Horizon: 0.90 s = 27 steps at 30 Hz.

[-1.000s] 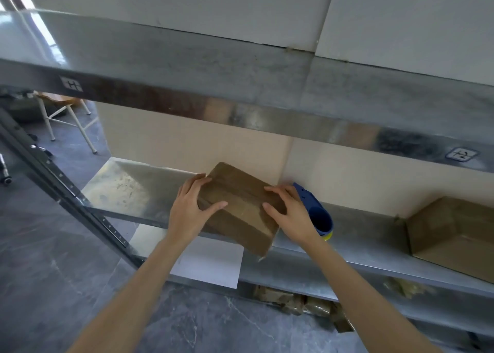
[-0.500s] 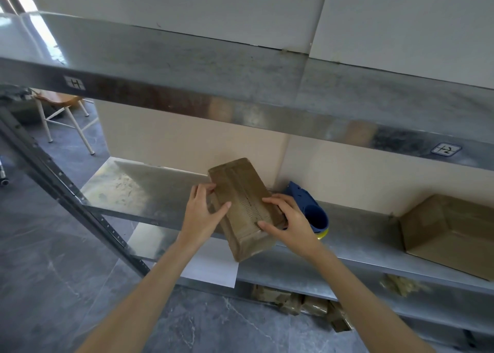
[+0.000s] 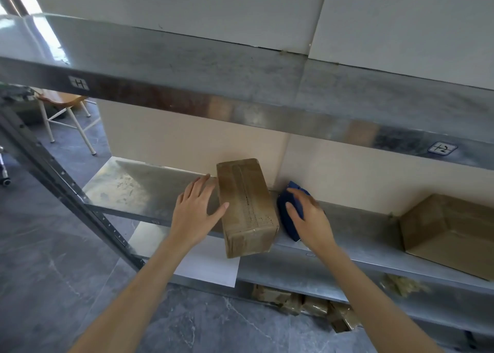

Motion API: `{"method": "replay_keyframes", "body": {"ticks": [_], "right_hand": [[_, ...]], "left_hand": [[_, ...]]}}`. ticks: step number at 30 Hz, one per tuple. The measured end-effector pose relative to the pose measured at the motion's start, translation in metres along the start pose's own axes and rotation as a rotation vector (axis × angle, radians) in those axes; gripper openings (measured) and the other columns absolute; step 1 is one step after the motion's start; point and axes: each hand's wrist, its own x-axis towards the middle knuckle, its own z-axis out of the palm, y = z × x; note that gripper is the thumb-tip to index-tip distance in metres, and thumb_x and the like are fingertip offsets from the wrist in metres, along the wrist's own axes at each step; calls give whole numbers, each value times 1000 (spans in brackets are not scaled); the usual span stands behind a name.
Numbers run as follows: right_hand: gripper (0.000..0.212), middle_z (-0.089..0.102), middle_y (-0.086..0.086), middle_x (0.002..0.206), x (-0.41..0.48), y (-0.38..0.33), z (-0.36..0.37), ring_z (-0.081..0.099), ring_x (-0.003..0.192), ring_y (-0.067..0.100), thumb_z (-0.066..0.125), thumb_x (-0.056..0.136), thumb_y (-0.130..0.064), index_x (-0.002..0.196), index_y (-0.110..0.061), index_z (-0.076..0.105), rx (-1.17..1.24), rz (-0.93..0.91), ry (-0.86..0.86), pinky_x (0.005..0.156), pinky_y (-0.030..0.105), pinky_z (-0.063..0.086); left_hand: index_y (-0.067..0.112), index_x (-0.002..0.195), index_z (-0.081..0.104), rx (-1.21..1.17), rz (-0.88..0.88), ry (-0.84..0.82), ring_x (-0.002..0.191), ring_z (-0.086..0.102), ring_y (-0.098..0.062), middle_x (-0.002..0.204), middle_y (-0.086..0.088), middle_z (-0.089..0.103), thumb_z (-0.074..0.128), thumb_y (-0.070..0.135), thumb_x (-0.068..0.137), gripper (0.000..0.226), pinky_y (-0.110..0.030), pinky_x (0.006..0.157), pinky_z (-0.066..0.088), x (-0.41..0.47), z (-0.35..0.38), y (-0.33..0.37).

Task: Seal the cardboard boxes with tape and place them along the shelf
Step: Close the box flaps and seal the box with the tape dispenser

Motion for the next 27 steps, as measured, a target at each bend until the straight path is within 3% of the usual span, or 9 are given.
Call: {"method": "replay_keyframes", "body": {"ticks": [6, 10, 12, 15, 18, 21, 24, 27], "right_hand": [[61, 56, 14, 126, 6, 28, 10, 60, 101, 32, 49, 100, -36, 153, -31, 19, -351, 203, -188, 71, 39, 55], [64, 61, 12, 102, 10, 36, 23, 62, 73, 27, 47, 102, -32, 155, -30, 12, -343, 235, -290, 61, 41, 57], [65, 61, 12, 99, 15, 41, 26, 62, 70, 27, 49, 101, -30, 154, -31, 11, -297, 255, -300, 63, 44, 58], [73, 64, 10, 92, 22, 48, 29, 63, 66, 24, 51, 100, -33, 153, -35, 2, -281, 281, -335, 55, 37, 56], [78, 58, 5, 75, 26, 53, 30, 54, 49, 19, 52, 99, -35, 154, -38, -3, -283, 277, -367, 39, 26, 42], [81, 66, 14, 99, 33, 58, 28, 59, 58, 23, 52, 98, -41, 151, -45, -9, -294, 287, -429, 46, 33, 52], [84, 57, 18, 132, 41, 56, 22, 65, 80, 32, 55, 97, -38, 149, -50, -11, -255, 293, -454, 61, 38, 58], [90, 54, 20, 134, 44, 57, 18, 65, 89, 36, 60, 96, -26, 148, -51, -9, -177, 287, -456, 71, 44, 59]], "left_hand": [[24, 148, 39, 93, -28, 10, 147, 27, -21, 158, 1, 33, 50, 62, 91, 70, -42, 118, 27, -7, -5, -5], [25, 149, 38, 91, -32, -13, 148, 26, -21, 159, 1, 31, 48, 63, 90, 71, -42, 118, 26, -8, -5, -6], [25, 148, 40, 91, -38, -11, 148, 26, -20, 159, 2, 32, 46, 65, 89, 71, -43, 118, 27, -9, -5, -7], [25, 148, 41, 102, -47, -16, 148, 26, -20, 158, 2, 33, 35, 71, 86, 77, -42, 118, 26, -9, -6, -7], [24, 147, 41, 99, -44, -14, 148, 25, -19, 157, 2, 34, 33, 72, 86, 78, -41, 118, 25, -8, -5, -7], [23, 147, 42, 86, -50, -14, 148, 25, -19, 157, 2, 35, 45, 66, 89, 72, -41, 118, 23, -7, -3, -8], [22, 146, 43, 77, -57, -17, 148, 25, -20, 156, 2, 37, 51, 62, 90, 69, -42, 119, 24, -5, -3, -7], [21, 145, 44, 58, -58, -22, 148, 25, -20, 156, 1, 37, 53, 60, 90, 69, -43, 119, 24, -3, -2, -6]]}}
